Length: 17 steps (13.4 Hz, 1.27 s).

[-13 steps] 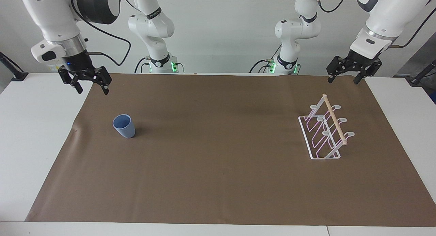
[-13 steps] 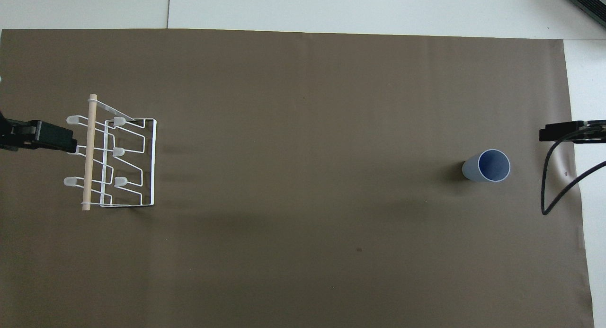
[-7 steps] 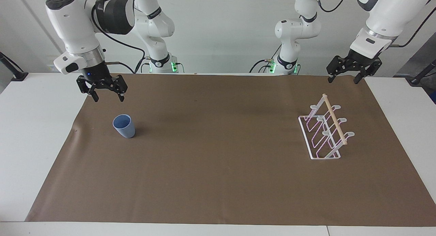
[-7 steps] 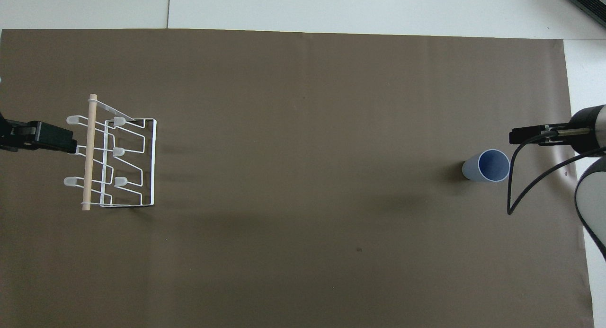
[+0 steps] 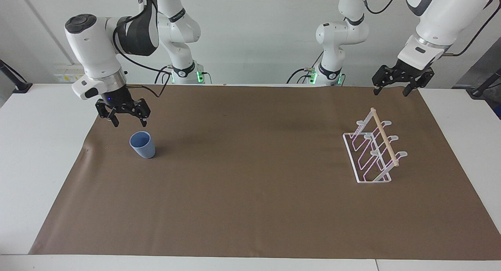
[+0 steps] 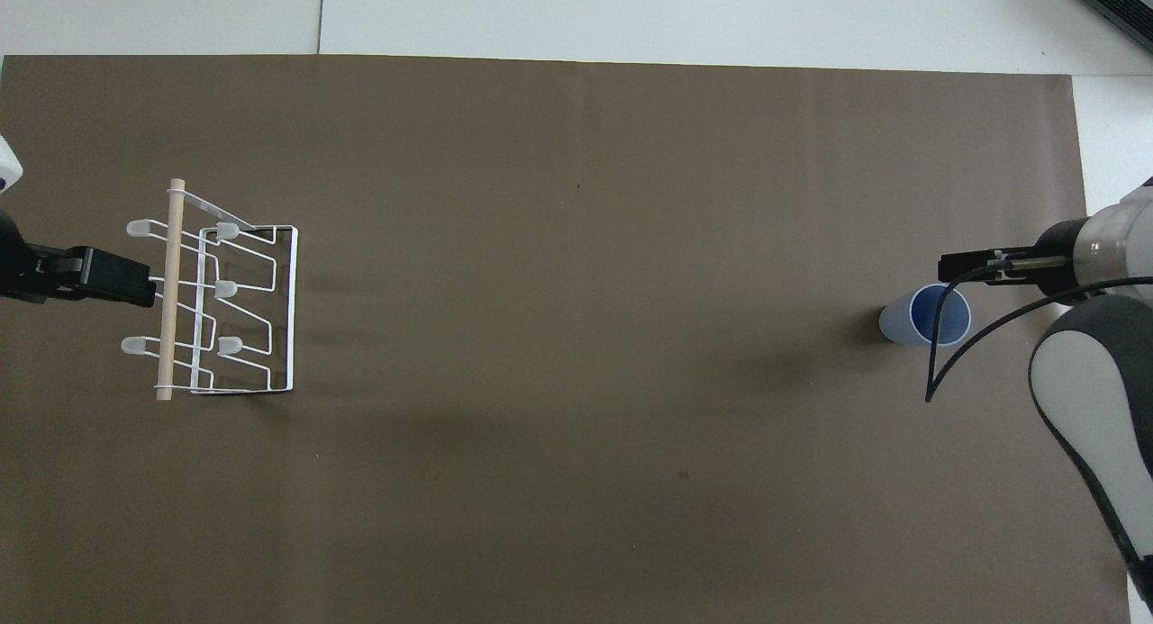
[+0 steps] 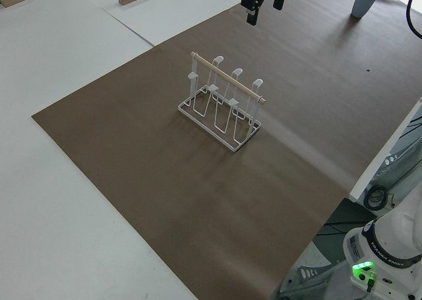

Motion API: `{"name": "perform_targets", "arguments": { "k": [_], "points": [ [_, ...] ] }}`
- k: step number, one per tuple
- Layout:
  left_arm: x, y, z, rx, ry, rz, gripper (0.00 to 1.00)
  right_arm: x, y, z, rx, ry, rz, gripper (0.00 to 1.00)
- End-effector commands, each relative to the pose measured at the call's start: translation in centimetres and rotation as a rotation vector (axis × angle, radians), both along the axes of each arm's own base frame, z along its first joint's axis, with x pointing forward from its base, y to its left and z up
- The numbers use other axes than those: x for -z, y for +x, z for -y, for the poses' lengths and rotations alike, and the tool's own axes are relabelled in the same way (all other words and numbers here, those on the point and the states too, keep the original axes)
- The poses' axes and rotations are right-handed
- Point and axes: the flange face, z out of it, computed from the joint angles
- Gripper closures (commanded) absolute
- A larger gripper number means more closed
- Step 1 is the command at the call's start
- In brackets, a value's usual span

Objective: Hang cup on cup holder
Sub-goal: 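Lower the right gripper onto the blue cup rim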

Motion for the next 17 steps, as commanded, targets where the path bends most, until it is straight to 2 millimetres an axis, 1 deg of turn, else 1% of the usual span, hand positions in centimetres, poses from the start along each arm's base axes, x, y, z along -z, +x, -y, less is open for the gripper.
{"name": "perform_targets", "arguments": {
  "k": [1, 3, 7, 9, 10, 13, 17],
  "points": [
    [0.2, -0.9, 0.2, -0.004, -0.005, 0.008, 0.0, 3.1, -0.3, 0.0, 0.004, 0.012, -0.027, 0.0],
    [0.1, -1.1, 0.3, -0.002, -0.005, 0.011, 0.0, 5.2, -0.4, 0.0, 0.003, 0.016, -0.067, 0.0],
    [0.9, -1.4, 0.4, -0.006, -0.003, 0.014, 0.0, 7.4, -0.3, -0.6, -0.009, 0.018, -0.079, 0.0],
    [1.0, -1.3, 0.4, -0.006, -0.003, 0.016, 0.0, 8.9, -0.6, -1.1, -0.015, 0.017, -0.076, 0.0],
    [1.0, -1.3, 0.4, -0.005, -0.003, 0.016, 0.0, 9.4, -0.7, -1.8, -0.027, 0.016, -0.07, 0.0],
    [1.0, -1.3, 0.4, -0.006, -0.003, 0.016, 0.0, 11.4, -0.7, -2.0, -0.028, 0.018, -0.069, 0.0],
    [1.0, -1.3, 0.4, -0.006, -0.003, 0.017, 0.0, 12.8, -1.9, -2.1, -0.032, 0.017, -0.087, 0.0]
  ]
}}
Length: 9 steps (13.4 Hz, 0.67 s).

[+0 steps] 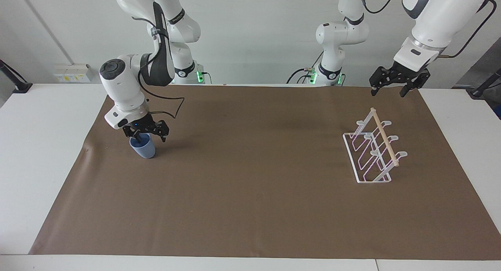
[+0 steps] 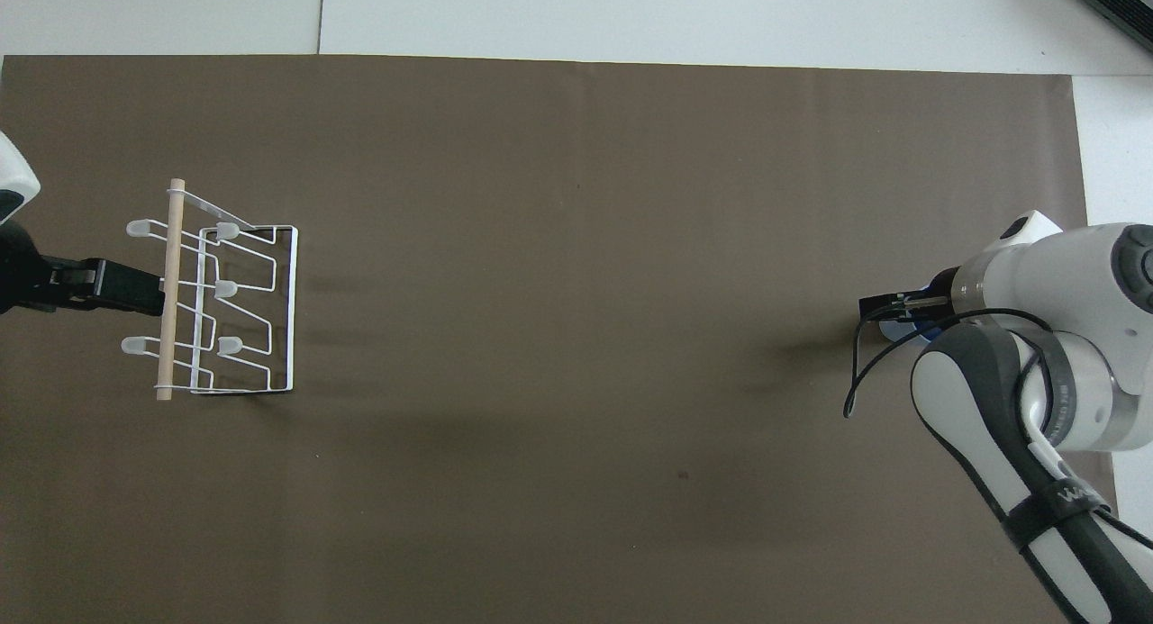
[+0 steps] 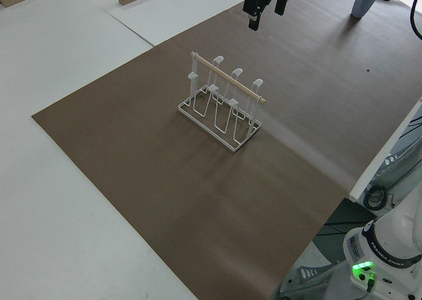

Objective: Hang cup on cup holder

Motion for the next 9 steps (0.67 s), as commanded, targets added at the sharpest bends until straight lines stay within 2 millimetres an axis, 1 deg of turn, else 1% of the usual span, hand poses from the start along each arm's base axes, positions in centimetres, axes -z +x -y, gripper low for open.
{"name": "perform_targets", "arguments": {
  "k": [1, 2, 4, 7, 9],
  "points": [
    [-0.1, -0.8, 0.3, -0.008, -0.006, 0.019, 0.0, 0.4, -0.9, -0.1, 0.005, 0.006, 0.01, 0.0],
    [0.0, -0.8, 0.3, -0.008, -0.006, 0.017, 0.0, 0.5, -0.9, -0.1, 0.007, 0.007, 0.008, 0.0],
    [0.0, -0.9, 0.3, -0.007, -0.005, 0.017, 0.0, 1.8, -1.5, 0.0, 0.004, 0.006, 0.01, 0.0],
    [-0.1, -0.9, 0.3, -0.008, -0.006, 0.019, 0.0, 2.0, -1.6, 0.0, 0.011, 0.005, 0.018, 0.0],
    [0.0, -0.8, 0.3, -0.007, -0.006, 0.017, 0.0, 2.1, -1.6, 0.0, 0.014, 0.006, 0.016, 0.33]
  ]
}}
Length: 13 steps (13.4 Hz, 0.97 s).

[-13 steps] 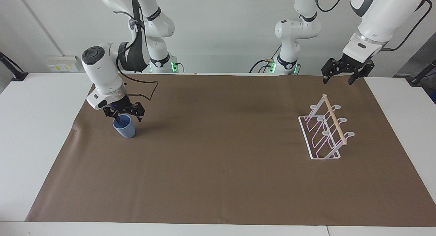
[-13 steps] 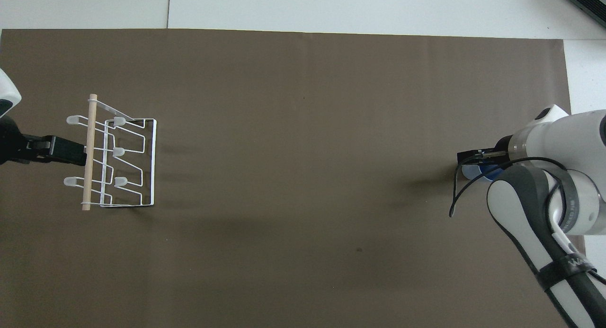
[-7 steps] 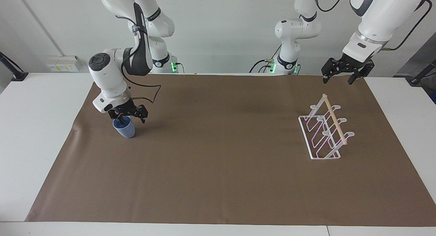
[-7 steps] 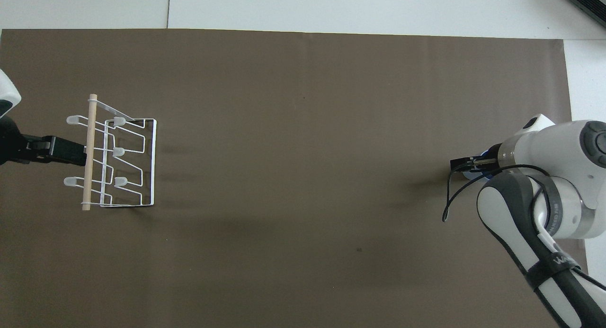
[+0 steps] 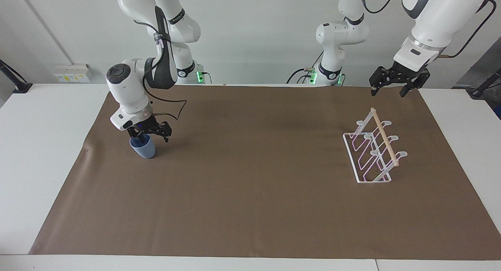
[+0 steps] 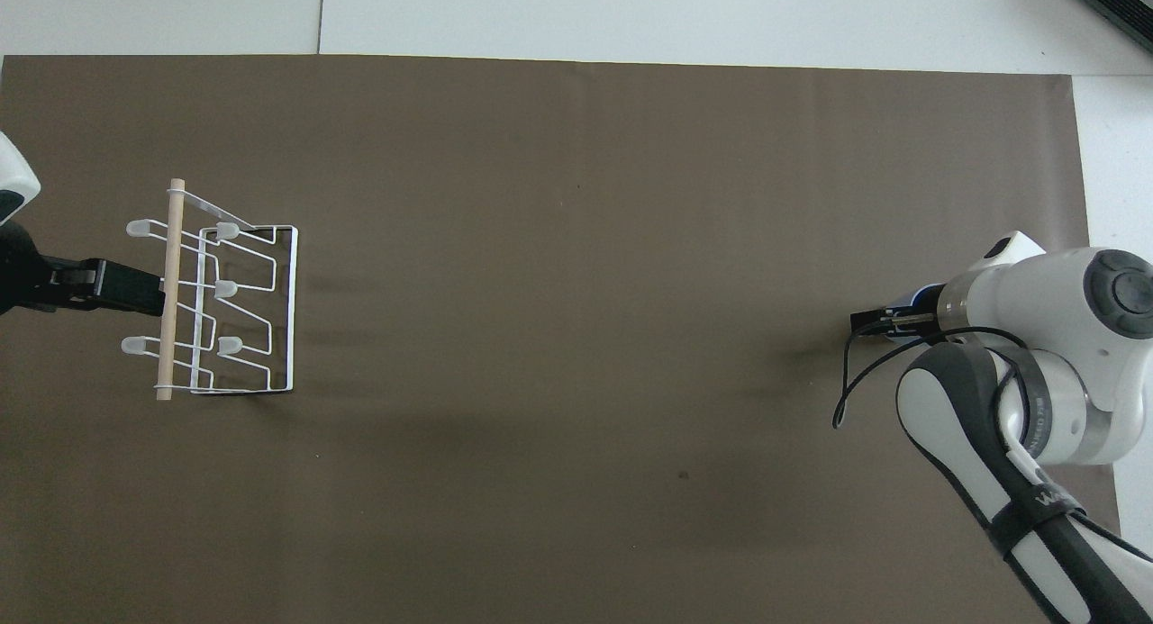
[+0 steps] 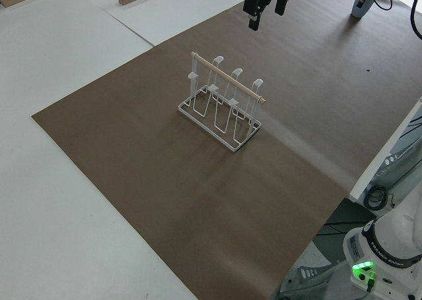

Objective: Hang cup on cup holder

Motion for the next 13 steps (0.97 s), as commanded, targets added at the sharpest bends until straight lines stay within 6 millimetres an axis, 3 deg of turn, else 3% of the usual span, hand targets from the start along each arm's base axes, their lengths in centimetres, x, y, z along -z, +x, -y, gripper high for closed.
{"name": "perform_targets", "arguments": {
  "k": [1, 5, 13],
  "points": [
    [0.02, -0.79, 0.25, -0.007, -0.006, 0.016, 0.0, -0.2, -0.48, -0.05, 0.013, 0.006, 0.016, 0.46],
    [0.09, -0.85, 0.24, -0.008, -0.005, 0.015, 0.0, -0.31, -0.42, -0.05, 0.014, 0.007, 0.016, 1.0],
    [-0.68, -0.26, -0.65, -0.043, -0.044, 0.036, 0.0, -0.36, -0.33, 0.03, 0.016, 0.007, 0.017, 1.0]
  ]
}}
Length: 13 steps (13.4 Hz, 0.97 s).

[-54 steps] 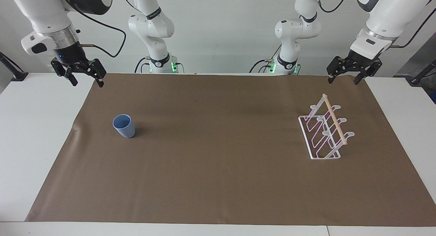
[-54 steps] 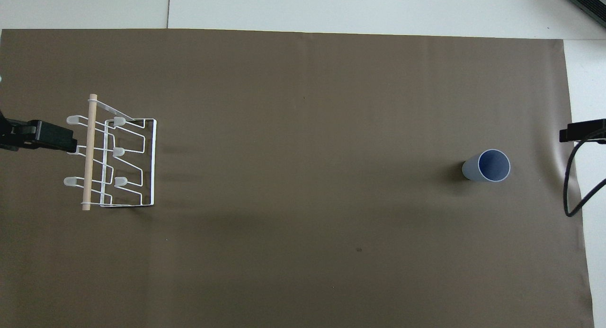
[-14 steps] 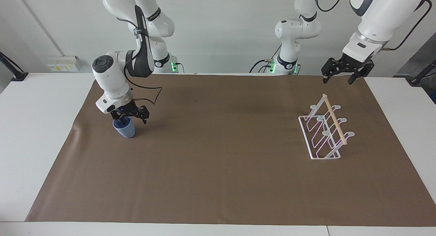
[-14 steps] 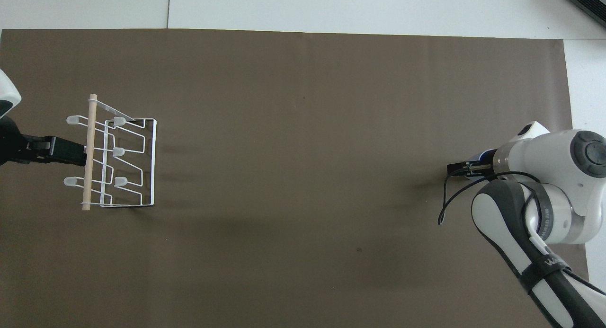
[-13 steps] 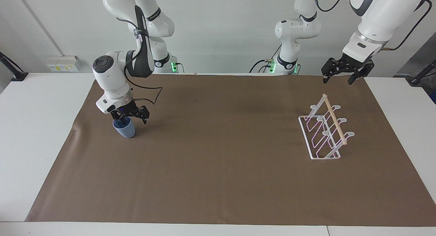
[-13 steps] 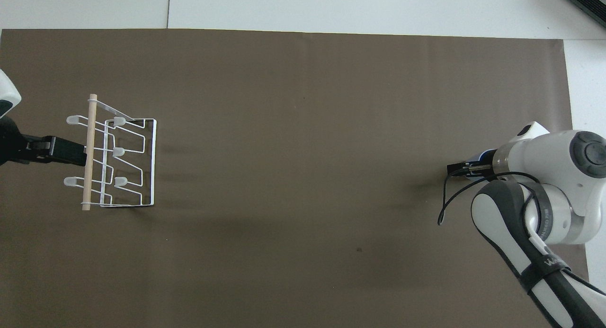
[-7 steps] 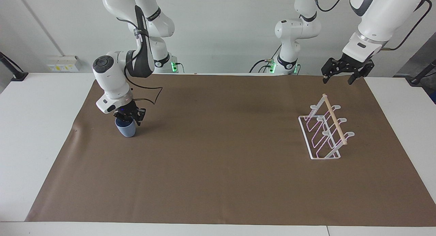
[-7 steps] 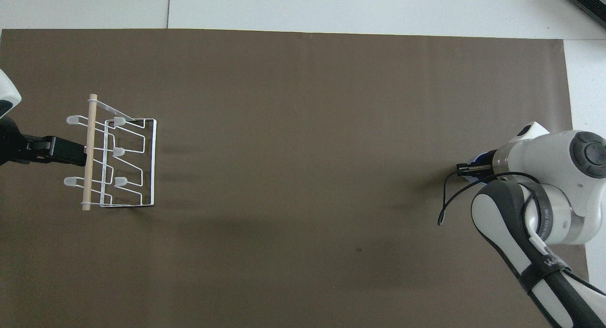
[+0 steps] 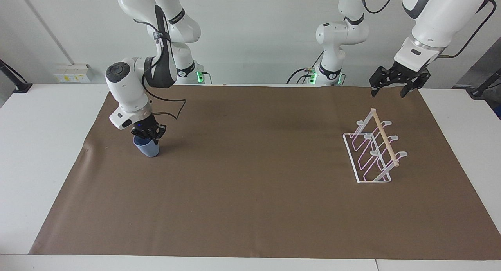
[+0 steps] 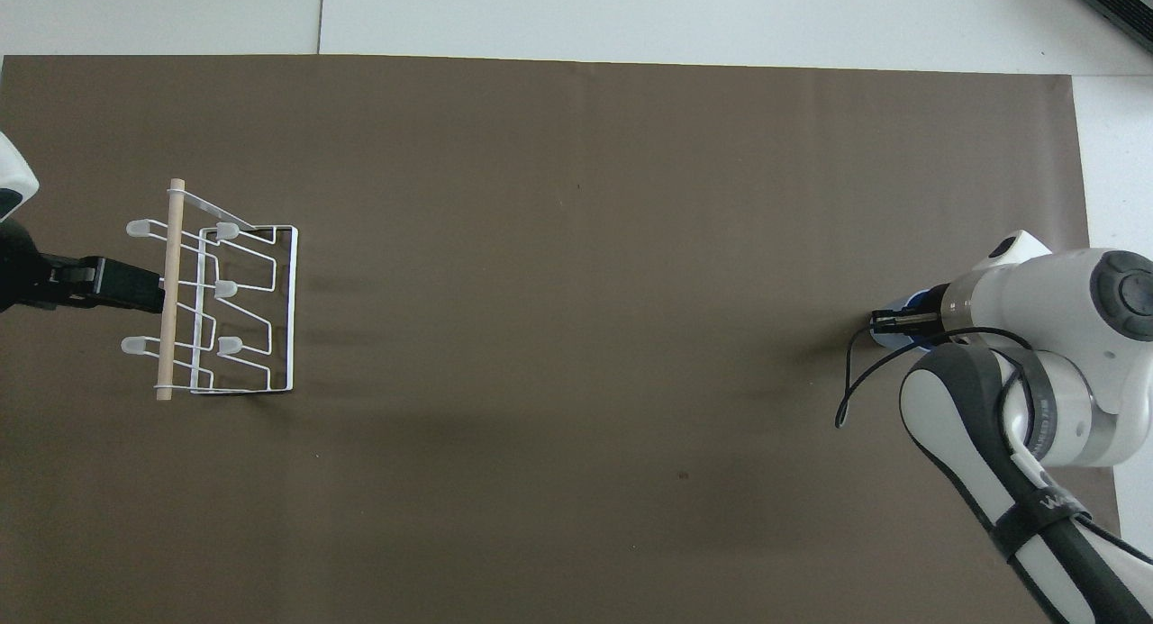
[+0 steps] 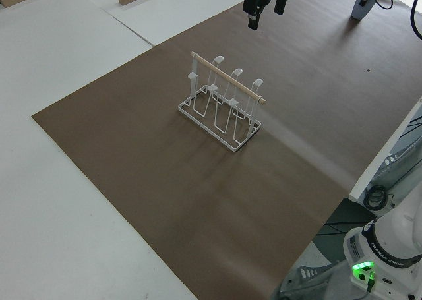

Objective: Hang cup on cup holder

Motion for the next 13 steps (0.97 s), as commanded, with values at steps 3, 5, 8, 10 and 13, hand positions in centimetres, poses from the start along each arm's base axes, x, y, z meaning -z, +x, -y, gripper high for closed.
{"name": "perform_targets", "arguments": {
  "k": [3, 5, 8, 10, 13],
  "points": [
    [-1.3, -0.3, -1.5, -0.117, -0.139, 0.013, 0.0, -0.1, 0.0, -0.2, 0.012, 0.008, 0.016, 1.0],
    [-1.5, -0.4, -1.0, -0.209, -0.195, -0.001, 0.0, -0.8, 0.8, -0.1, 0.01, 0.008, 0.033, 1.0],
    [-2.4, -0.6, -0.7, -0.365, -0.308, -0.034, 0.0, -2.3, 2.3, 0.3, 0.013, 0.007, 0.059, 1.0],
    [-2.0, -0.7, -0.5, -0.395, -0.364, -0.06, 0.0, -4.2, 3.1, 0.3, 0.01, 0.005, 0.067, 1.0],
    [-1.9, -1.2, 0.0, -0.47, -0.434, -0.09, 0.0, -9.4, 4.5, 0.1, 0.002, 0.013, 0.026, 1.0]
  ]
}}
